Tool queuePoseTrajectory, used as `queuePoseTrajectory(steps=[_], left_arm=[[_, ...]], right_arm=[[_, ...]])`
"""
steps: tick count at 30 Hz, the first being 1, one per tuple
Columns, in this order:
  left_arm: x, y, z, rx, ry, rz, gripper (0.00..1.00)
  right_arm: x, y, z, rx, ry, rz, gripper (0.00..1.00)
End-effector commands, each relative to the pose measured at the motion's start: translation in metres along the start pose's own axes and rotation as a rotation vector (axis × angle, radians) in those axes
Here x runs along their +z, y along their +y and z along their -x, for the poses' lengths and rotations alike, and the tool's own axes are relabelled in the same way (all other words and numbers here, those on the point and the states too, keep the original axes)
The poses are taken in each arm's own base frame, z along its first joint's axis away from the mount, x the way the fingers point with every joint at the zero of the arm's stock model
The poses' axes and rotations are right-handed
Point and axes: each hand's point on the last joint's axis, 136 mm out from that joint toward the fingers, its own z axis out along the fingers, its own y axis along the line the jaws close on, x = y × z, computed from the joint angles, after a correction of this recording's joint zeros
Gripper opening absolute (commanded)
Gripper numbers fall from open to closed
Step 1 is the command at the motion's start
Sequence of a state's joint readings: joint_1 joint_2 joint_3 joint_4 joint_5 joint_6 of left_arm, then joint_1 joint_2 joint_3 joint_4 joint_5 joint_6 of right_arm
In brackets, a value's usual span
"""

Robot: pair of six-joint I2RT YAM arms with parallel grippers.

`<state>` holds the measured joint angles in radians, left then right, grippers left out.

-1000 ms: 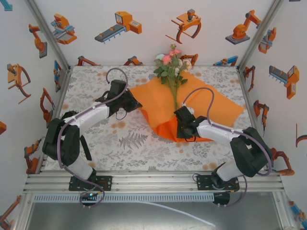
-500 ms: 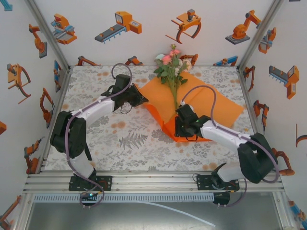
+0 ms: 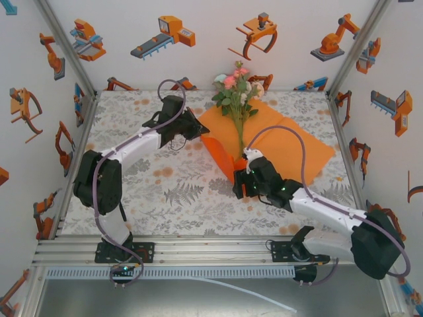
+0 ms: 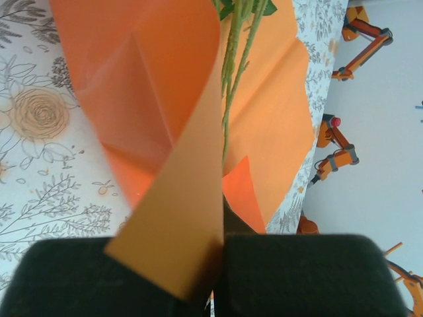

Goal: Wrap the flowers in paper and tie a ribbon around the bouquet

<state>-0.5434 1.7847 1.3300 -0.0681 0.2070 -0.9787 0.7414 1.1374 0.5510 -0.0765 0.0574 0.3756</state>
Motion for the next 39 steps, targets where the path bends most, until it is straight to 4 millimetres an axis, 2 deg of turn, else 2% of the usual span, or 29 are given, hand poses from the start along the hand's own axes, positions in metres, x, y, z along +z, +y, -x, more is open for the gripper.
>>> queuePoseTrajectory(steps=[1,6,10,13,16,20,23,25,27,30,32,36,39], left_arm=[[0.002,-0.014,-0.003,0.037,0.013,-0.031,0.01],[0.007,-0.024,-0.007,0.047,0.024,-0.053,0.02],[0.01,-0.029,-0.005,0.047,0.01,-0.042,0.03],[0.012,-0.03,0.001,0.041,-0.009,-0.029,0.04],[0.015,-0.038,0.003,0.042,-0.007,-0.055,0.04],[0.019,-0.051,-0.002,0.078,0.006,-0.1,0.04],[0.022,-0.063,-0.012,0.137,0.037,-0.146,0.04],[0.021,-0.07,-0.015,0.174,0.037,-0.173,0.06],[0.018,-0.082,-0.017,0.214,0.031,-0.227,0.14],[0.006,-0.097,-0.012,0.281,-0.008,-0.287,0.39],[-0.006,-0.1,-0.005,0.342,-0.064,-0.281,0.51],[-0.023,-0.08,0.007,0.459,-0.154,-0.164,0.61],[-0.021,-0.057,-0.001,0.51,-0.138,-0.089,0.63]], right_arm=[[0.009,-0.005,0.034,-0.112,-0.117,-0.068,0.64],[0.032,0.027,0.044,0.001,-0.14,0.099,0.57],[0.043,0.027,0.039,0.048,-0.116,0.094,0.52],[0.04,0.033,0.036,0.034,-0.118,0.126,0.6],[0.04,0.025,0.037,0.018,-0.138,0.081,0.63],[0.043,0.0,0.042,0.032,-0.169,-0.066,0.5],[0.043,-0.007,0.039,0.063,-0.166,-0.098,0.29],[0.041,-0.007,0.036,0.085,-0.165,-0.09,0.19],[0.037,-0.011,0.034,0.11,-0.164,-0.107,0.13],[0.03,-0.025,0.027,0.134,-0.167,-0.172,0.11],[0.025,-0.035,0.023,0.144,-0.179,-0.218,0.09],[0.02,-0.05,0.019,0.167,-0.194,-0.274,0.07],[0.022,-0.056,0.015,0.178,-0.173,-0.285,0.07]])
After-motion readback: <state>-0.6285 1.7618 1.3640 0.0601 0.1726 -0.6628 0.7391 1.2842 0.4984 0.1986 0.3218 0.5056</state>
